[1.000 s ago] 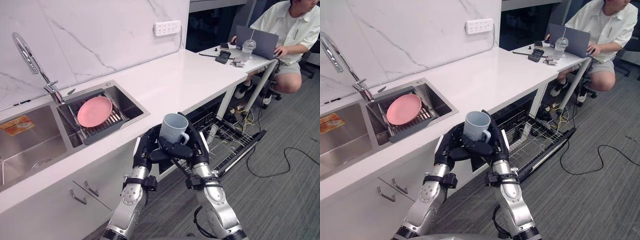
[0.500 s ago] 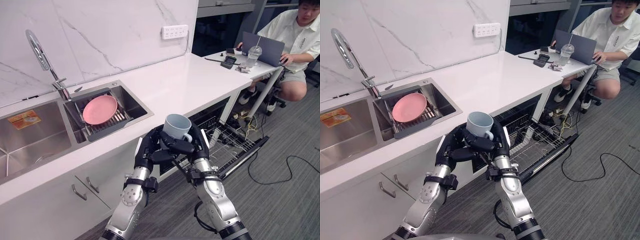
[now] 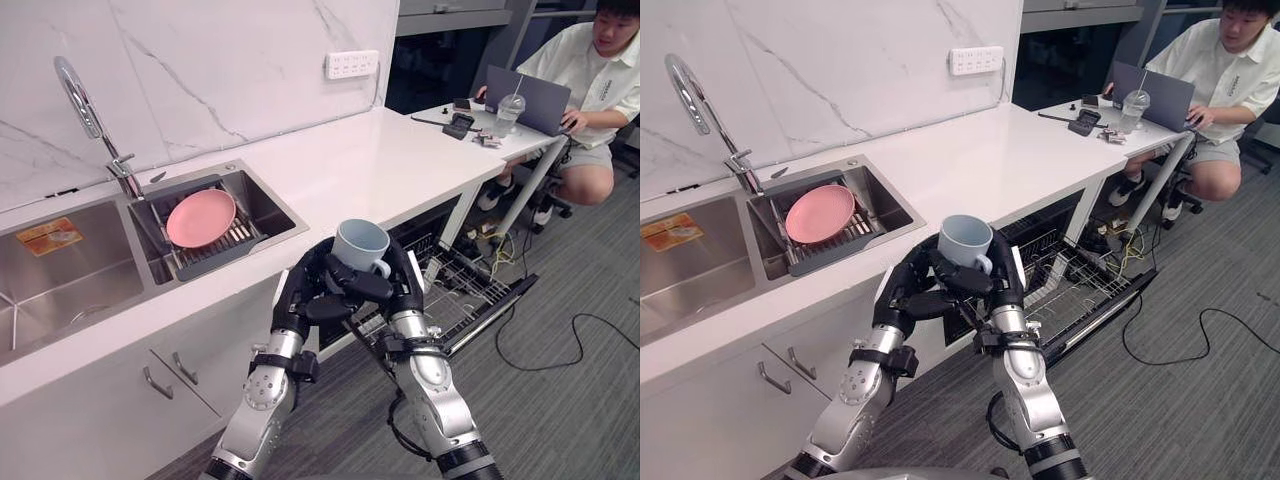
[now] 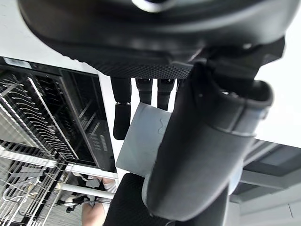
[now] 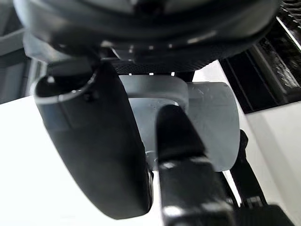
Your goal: Walk over to the sink, pick up the cup, carry it to the dishwasher, place the cup inside the dishwasher, then close the dishwasher door
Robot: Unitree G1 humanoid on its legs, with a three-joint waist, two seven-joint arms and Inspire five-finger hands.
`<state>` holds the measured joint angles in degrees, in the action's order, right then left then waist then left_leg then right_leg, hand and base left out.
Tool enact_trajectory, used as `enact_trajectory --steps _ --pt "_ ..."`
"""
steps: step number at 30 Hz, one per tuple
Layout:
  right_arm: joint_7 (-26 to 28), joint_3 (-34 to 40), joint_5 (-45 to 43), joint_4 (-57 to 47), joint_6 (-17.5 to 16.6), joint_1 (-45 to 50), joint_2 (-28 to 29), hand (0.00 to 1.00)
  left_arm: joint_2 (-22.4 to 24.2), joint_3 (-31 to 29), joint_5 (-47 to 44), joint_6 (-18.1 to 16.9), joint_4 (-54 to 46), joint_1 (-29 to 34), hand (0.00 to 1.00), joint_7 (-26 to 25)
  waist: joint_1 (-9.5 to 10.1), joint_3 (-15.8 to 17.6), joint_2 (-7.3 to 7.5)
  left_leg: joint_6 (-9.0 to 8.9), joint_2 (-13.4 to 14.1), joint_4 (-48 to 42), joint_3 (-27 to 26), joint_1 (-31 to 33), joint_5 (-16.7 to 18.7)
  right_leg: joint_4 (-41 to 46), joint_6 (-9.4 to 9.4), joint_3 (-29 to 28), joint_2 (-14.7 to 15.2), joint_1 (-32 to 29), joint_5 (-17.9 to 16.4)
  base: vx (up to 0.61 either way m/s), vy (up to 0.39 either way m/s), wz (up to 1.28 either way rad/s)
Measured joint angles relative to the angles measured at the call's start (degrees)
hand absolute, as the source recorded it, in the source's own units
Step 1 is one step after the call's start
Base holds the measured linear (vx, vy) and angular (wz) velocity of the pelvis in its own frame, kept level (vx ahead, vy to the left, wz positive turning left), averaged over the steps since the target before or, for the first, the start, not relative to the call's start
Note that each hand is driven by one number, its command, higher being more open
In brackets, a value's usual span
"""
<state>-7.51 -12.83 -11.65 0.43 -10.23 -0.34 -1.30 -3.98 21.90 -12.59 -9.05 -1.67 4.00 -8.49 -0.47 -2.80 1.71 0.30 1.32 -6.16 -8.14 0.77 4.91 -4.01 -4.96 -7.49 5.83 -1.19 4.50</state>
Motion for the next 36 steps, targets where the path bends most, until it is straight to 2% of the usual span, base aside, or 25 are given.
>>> enact_trajectory --steps 7,11,17,23,31,36 --pt "-1.92 4.83 6.99 -2.14 0.0 0.0 0.26 0.3 1.7 -5.58 1.55 -0.09 -1.3 0.48 0.9 -0.09 0.38 0.28 0.23 -0.18 0.4 -0.01 -0.25 -0.36 0.08 0.05 0.15 -0.27 -0.49 0.1 -0.09 -0.01 -0.007 -0.02" --pt "-2.95 7.9 9.34 -5.1 -0.01 0.02 -0.1 0.3 1.76 -8.35 1.49 -0.12 -1.69 1.7 0.9 -0.28 0.56 1.52 0.33 -0.45 0.56 -0.05 -0.27 -0.59 0.26 0.05 0.28 -0.28 -0.63 0.13 -0.18 0.0 0.0 0.0" --pt "-2.63 9.27 10.31 -7.46 -0.12 0.37 -0.92 0.3 1.78 -8.28 1.44 -0.12 -1.69 4.03 0.9 1.19 0.5 1.93 0.17 -0.47 0.74 0.02 -0.3 -0.58 0.33 -0.18 0.38 -0.28 -0.81 0.13 -0.26 0.0 0.0 0.0" --pt "-1.42 10.86 11.85 -6.61 -0.12 5.56 -0.9 0.3 1.77 -8.41 1.42 -0.13 -1.06 8.36 0.9 4.15 0.58 2.09 0.1 -0.48 0.73 0.35 -0.3 -0.58 0.33 -0.39 0.36 -0.24 -0.79 0.12 -0.28 0.0 0.0 0.0" --pt "-1.16 15.41 13.87 0.05 -0.03 10.79 -1.03 0.3 1.56 -13.83 3.22 -0.09 7.57 13.53 0.9 5.83 0.59 2.36 -0.22 -0.55 0.73 0.94 -0.29 -0.9 0.27 -0.5 0.32 -0.14 -0.75 0.45 -0.49 0.0 0.0 0.0" --pt "-0.98 16.35 14.05 5.11 -0.03 11.13 -1.59 0.3 -0.11 -17.35 5.86 0.05 20.47 14.55 0.9 6.25 0.6 2.47 -0.35 -0.81 0.68 2.37 -0.03 -1.36 -0.32 -0.82 0.29 0.49 -0.74 0.58 -0.47 0.0 -0.014 0.03"
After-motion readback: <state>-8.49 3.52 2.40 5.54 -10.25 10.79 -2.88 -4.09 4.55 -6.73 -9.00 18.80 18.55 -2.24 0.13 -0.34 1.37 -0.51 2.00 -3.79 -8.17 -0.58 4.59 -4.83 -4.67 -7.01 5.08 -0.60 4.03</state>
